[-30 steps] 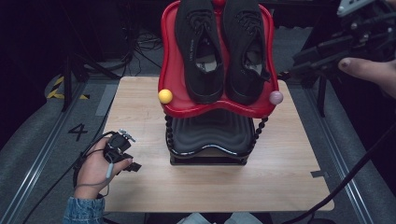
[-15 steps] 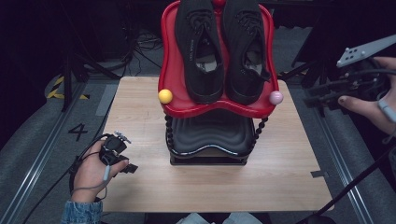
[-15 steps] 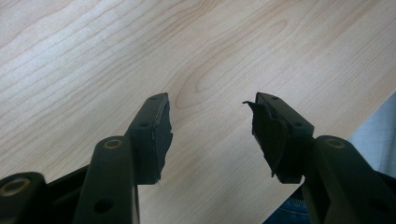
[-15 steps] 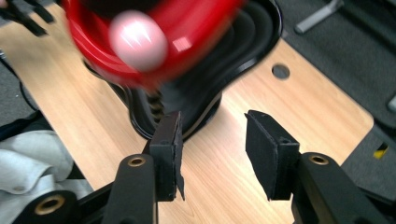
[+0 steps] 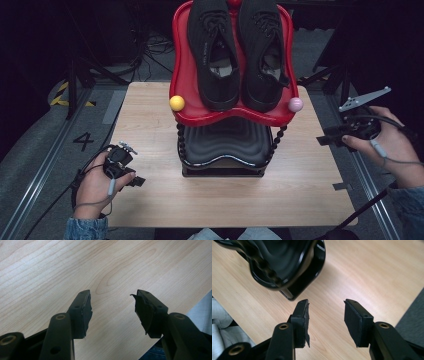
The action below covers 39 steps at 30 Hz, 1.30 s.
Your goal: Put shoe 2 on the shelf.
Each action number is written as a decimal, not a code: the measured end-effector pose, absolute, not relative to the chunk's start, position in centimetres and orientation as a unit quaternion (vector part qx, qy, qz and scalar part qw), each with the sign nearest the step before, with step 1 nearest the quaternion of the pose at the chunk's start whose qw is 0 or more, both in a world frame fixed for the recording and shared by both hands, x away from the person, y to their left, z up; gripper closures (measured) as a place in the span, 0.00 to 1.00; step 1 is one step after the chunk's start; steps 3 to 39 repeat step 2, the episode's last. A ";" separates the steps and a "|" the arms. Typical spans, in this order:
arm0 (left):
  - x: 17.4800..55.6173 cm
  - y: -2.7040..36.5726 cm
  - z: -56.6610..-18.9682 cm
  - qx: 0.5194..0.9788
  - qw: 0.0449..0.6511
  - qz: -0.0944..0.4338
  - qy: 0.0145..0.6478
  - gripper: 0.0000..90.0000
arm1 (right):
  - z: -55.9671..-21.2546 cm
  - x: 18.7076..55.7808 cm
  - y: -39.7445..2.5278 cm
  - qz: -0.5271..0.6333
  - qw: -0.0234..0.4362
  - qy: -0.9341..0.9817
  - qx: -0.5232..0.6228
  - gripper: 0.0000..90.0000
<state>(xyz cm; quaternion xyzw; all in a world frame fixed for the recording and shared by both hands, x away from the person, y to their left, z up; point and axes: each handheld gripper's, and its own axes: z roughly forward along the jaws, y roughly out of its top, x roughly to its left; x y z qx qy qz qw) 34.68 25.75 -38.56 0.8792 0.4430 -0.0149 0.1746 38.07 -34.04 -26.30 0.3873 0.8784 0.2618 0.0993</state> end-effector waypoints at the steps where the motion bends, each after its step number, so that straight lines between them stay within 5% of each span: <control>1: 34.8 25.8 -38.6 0.880 0.173 -0.009 0.442 0.52 | -27.1 38.1 -34.2 0.261 0.099 0.878 0.389 0.60; 39: 34.8 25.8 -38.6 0.880 0.173 -0.007 0.442 0.50 | -27.8 38.1 -34.3 0.261 0.102 0.877 0.391 0.59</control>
